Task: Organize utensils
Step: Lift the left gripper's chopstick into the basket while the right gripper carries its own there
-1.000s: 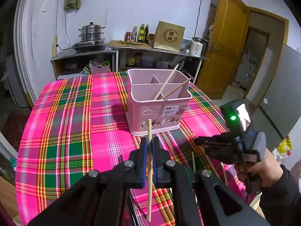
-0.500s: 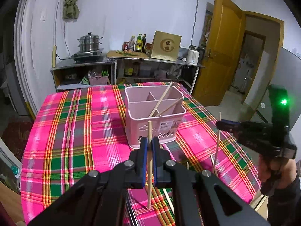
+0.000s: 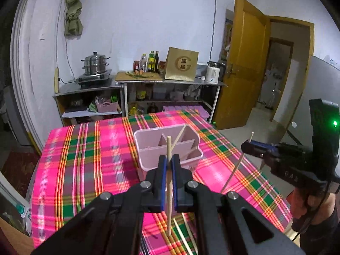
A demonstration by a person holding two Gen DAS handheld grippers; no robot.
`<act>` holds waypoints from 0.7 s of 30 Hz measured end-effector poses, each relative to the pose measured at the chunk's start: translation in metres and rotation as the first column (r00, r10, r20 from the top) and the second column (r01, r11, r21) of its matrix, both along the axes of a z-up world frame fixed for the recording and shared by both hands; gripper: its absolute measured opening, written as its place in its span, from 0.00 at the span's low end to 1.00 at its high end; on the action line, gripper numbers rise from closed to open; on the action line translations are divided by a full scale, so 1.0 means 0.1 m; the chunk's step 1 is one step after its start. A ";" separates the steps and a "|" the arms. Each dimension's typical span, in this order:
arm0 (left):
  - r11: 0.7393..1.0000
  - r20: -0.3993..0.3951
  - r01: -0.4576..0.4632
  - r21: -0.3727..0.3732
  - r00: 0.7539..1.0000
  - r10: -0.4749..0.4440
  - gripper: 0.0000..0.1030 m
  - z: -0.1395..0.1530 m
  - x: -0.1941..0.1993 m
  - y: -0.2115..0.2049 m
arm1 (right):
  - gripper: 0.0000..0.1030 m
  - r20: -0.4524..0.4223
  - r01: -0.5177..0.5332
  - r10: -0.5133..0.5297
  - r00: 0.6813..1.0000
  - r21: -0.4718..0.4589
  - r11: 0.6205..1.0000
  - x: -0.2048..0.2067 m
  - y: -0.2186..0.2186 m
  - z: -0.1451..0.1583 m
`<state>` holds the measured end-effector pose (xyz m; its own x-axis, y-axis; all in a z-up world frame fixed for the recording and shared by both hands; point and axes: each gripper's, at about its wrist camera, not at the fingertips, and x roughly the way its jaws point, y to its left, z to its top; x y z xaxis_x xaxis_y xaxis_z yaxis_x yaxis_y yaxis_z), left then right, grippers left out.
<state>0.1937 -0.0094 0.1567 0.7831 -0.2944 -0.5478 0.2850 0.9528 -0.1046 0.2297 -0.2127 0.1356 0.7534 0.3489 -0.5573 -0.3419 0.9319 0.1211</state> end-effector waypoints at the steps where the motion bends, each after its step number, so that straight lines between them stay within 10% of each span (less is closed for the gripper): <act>1: 1.000 0.001 0.000 0.003 1.000 0.000 0.05 0.02 0.04 0.00 | 0.05 0.005 -0.006 0.006 1.000 0.003 1.000 0.02 0.02 0.04; 21: 0.999 0.058 -0.031 -0.007 0.998 0.032 0.05 0.43 0.90 0.02 | 0.05 0.119 -0.062 0.048 0.992 0.111 0.992 0.70 0.43 0.69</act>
